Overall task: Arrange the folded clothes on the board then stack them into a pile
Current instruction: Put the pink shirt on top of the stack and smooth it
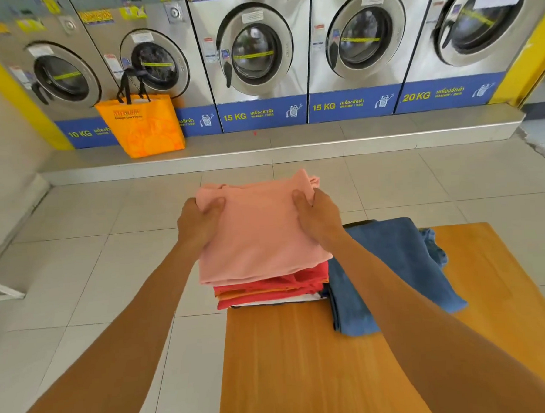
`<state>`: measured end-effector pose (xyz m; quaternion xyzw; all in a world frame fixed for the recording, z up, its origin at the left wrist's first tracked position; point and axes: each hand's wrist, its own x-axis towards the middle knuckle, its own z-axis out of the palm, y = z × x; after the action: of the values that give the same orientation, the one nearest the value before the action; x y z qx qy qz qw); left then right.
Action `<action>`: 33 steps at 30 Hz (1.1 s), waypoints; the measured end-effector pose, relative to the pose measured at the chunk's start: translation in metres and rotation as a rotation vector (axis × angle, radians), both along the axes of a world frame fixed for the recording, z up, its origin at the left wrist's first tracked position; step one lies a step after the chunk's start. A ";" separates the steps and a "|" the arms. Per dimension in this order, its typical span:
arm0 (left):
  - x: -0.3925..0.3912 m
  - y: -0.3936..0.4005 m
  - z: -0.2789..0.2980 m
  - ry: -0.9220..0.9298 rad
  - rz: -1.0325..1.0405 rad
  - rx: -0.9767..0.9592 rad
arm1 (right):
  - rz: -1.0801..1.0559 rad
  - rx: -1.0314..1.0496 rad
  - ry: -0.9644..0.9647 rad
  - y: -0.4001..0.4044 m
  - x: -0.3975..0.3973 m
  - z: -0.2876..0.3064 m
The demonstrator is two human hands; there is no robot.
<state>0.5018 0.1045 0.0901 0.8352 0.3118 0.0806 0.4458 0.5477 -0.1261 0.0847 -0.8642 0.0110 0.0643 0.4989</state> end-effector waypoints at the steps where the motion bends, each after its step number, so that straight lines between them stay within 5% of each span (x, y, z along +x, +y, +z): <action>1: 0.006 0.002 -0.008 0.030 0.003 -0.006 | 0.001 -0.032 0.012 0.002 0.006 -0.007; 7: 0.005 0.006 -0.072 0.166 0.045 -0.026 | 0.005 -0.117 0.121 0.000 0.000 -0.077; 19: 0.026 0.003 -0.076 0.139 -0.001 0.107 | -0.056 -0.044 0.117 0.002 0.001 -0.083; 23: 0.022 -0.008 -0.078 0.016 0.059 0.480 | -0.066 -0.067 0.143 -0.001 0.002 -0.082; 27: 0.002 -0.031 -0.080 -0.170 -0.198 0.760 | -0.169 -0.180 0.010 -0.012 0.009 -0.073; 30: -0.014 -0.055 -0.099 -0.031 -0.375 0.797 | -0.198 -0.180 -0.086 -0.014 0.026 -0.067; 33: -0.018 -0.059 -0.110 0.084 -0.393 0.811 | 0.013 -0.190 -0.024 -0.011 0.046 -0.059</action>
<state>0.4842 0.0454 -0.0196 0.9882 0.1086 0.0761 0.0765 0.5937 -0.1371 0.0253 -0.9084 0.0054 0.0558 0.4143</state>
